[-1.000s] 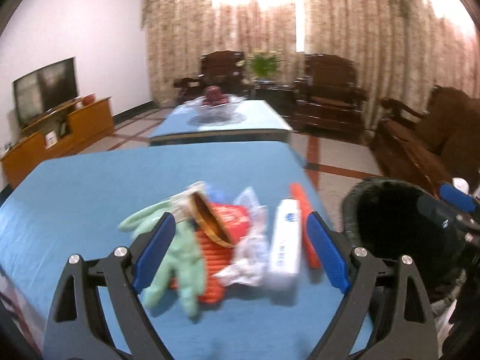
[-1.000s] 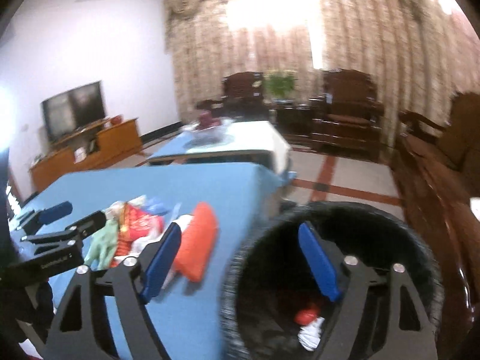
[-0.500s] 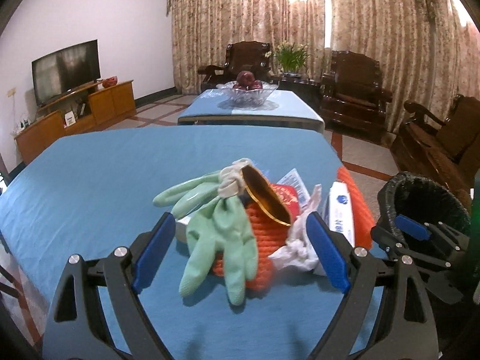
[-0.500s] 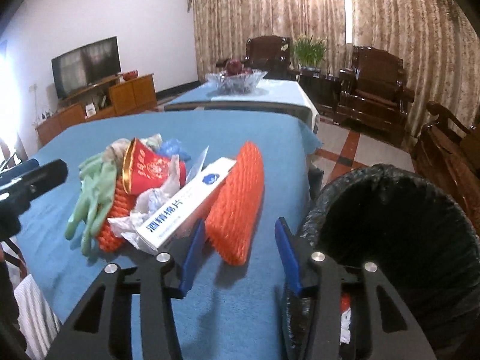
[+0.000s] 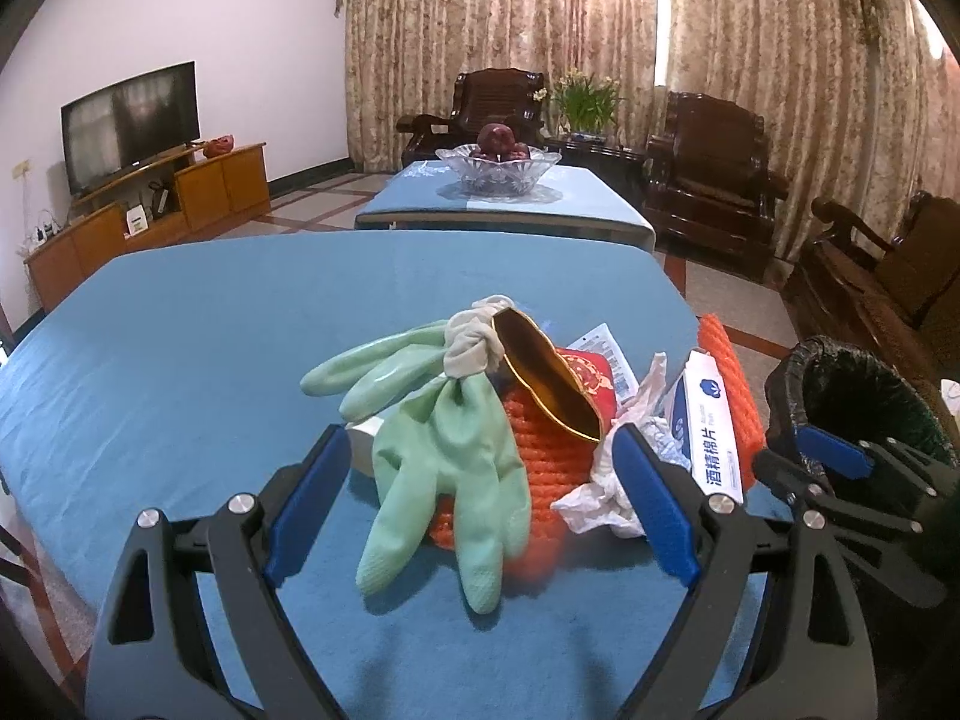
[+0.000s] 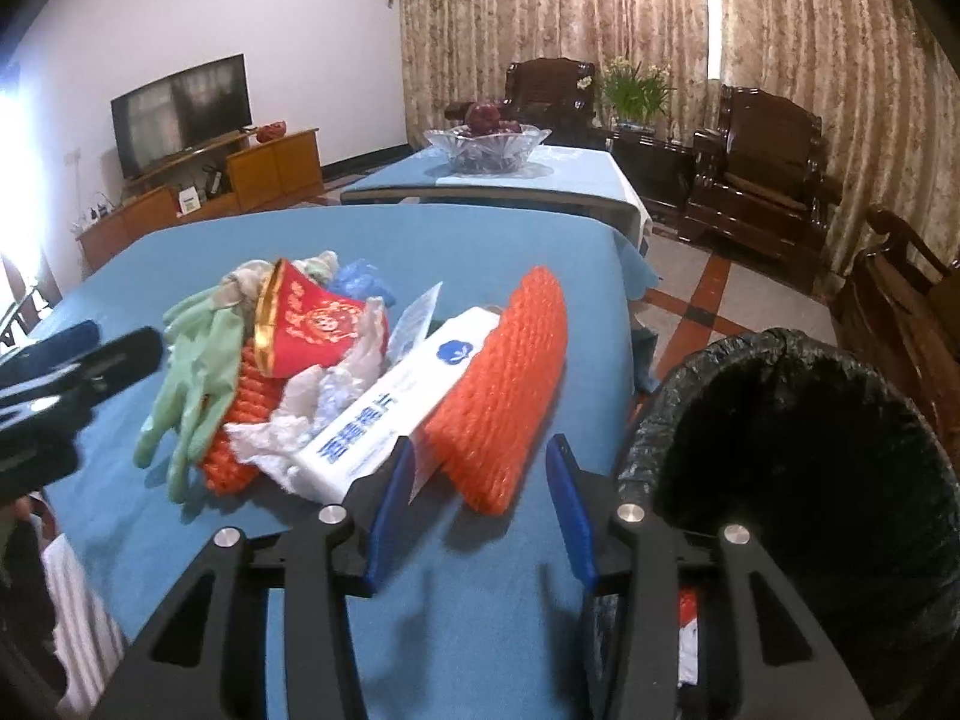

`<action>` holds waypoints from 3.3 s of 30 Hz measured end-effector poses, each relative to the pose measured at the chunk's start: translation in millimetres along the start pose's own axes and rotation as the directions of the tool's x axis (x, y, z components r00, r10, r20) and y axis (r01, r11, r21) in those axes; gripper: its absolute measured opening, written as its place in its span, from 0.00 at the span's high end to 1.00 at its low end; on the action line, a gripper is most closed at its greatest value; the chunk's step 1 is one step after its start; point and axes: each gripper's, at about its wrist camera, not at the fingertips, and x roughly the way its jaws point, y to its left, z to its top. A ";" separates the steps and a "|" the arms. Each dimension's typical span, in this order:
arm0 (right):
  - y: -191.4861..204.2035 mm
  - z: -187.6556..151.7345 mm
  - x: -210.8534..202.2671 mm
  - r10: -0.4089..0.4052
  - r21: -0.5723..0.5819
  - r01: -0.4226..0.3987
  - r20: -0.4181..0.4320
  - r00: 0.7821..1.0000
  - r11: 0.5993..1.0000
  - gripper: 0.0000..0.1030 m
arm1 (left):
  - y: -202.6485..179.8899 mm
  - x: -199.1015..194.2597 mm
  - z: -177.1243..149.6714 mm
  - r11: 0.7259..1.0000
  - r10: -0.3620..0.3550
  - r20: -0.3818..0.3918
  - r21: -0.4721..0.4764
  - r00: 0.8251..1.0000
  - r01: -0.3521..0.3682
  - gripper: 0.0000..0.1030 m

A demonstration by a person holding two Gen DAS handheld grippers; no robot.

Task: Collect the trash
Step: 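Grasp the orange foam net sleeve with the right tool while the left tool approaches the white box, then grasp the white alcohol-wipe box with the left tool while the right tool holds the foam over the bin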

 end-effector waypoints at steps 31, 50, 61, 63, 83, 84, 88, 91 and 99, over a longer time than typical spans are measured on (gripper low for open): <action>-53.6 5.5 -20.9 0.010 0.133 -0.013 0.022 1.000 0.991 0.90 | -58.1 9.5 -13.8 0.989 -0.127 -0.018 0.069 0.992 0.128 0.19; -95.3 -18.5 -36.7 -0.073 0.220 0.069 0.009 0.997 0.973 0.89 | -126.7 56.1 -37.9 0.974 -0.105 -0.067 0.193 0.992 0.116 0.62; -97.4 -16.1 -51.8 -0.076 0.218 0.065 0.042 0.996 0.974 0.90 | -129.3 19.8 -20.3 0.972 -0.125 0.024 0.205 0.992 0.117 0.71; -97.4 -17.6 -53.4 -0.075 0.214 0.064 0.043 0.996 0.975 0.90 | -133.3 13.2 -22.3 0.967 -0.132 0.032 0.223 0.991 0.122 0.70; -104.6 -29.9 -56.7 -0.101 0.213 0.101 -0.010 0.995 0.972 0.90 | -140.0 2.6 -64.4 0.952 -0.179 -0.012 0.251 0.984 0.177 0.59; -104.8 -29.2 -56.5 -0.102 0.214 0.102 -0.010 0.995 0.971 0.90 | -140.3 3.2 -65.2 0.950 -0.185 -0.018 0.252 0.983 0.183 0.62; -107.4 -29.9 -56.8 -0.106 0.215 0.106 -0.012 0.994 0.971 0.90 | -140.9 6.6 -66.8 0.949 -0.188 -0.022 0.253 0.982 0.187 0.63; -107.4 -30.6 -55.5 -0.107 0.220 0.108 -0.017 0.994 0.969 0.90 | -141.2 12.2 -65.3 0.948 -0.192 -0.041 0.250 0.981 0.196 0.63; -112.7 -31.5 -55.7 -0.117 0.228 0.118 -0.019 0.993 0.967 0.89 | -141.2 33.4 -61.4 0.952 -0.186 -0.089 0.229 0.978 0.202 0.71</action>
